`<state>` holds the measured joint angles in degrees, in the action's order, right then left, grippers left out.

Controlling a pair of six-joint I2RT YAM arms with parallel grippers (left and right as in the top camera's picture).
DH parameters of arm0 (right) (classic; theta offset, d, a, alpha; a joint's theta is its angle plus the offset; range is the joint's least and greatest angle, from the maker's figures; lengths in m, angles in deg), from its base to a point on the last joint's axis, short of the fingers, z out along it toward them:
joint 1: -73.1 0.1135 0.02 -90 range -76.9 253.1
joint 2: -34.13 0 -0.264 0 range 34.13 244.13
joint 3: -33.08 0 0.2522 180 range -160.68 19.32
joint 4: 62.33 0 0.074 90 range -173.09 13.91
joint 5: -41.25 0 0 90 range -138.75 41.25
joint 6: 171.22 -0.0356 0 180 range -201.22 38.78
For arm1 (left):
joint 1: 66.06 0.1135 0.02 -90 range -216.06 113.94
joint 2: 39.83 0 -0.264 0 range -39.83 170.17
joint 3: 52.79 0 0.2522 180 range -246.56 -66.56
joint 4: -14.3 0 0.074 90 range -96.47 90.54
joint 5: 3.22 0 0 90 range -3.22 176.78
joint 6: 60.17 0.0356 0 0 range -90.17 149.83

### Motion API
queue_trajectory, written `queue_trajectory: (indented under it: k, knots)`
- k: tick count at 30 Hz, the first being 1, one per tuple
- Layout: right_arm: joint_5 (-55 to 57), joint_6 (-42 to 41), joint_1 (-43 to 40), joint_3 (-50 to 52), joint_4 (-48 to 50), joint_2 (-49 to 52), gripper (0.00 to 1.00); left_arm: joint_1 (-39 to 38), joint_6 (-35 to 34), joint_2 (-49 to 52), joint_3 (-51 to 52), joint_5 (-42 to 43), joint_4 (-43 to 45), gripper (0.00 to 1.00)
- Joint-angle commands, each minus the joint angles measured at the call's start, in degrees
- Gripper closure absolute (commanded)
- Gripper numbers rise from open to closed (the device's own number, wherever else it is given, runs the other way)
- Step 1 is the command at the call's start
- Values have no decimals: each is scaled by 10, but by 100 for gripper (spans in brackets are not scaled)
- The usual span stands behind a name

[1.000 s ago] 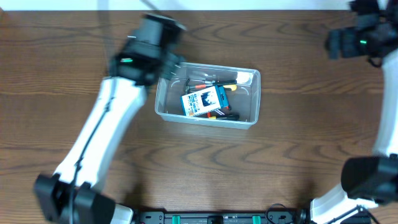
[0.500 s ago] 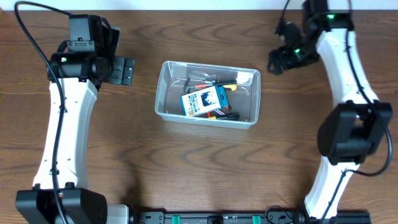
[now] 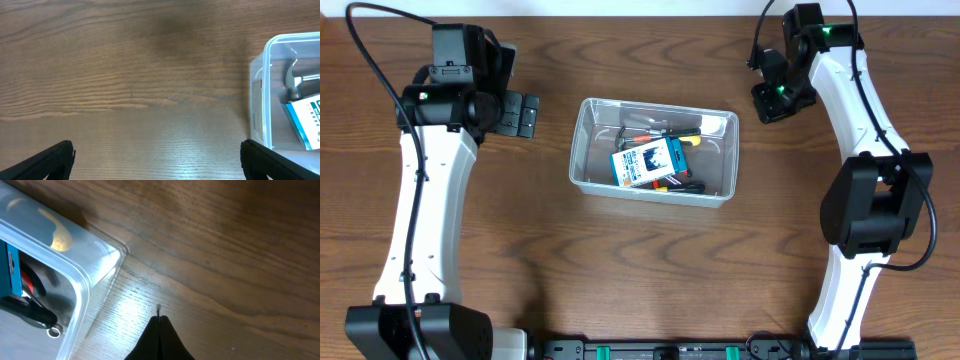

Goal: Pack container

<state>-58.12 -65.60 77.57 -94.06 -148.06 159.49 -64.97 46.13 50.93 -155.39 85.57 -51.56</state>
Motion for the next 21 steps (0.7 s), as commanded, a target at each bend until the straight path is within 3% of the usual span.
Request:
queue_trajectory:
  k: [1,8,15,21]
  knots:
    - [1,-4,5,-1,-7,4,99,1,-7,2,-1,8,-1,2]
    - [-1,-4,8,0,0,4,96,1,-7,2,-1,8,-1,2]
    - [59,-42,-23,-2,127,-1,99,1,12,2,-1,8,7,2]
    - [85,-76,-82,-2,106,-57,98,1,-11,-8,-1,10,-2,2]
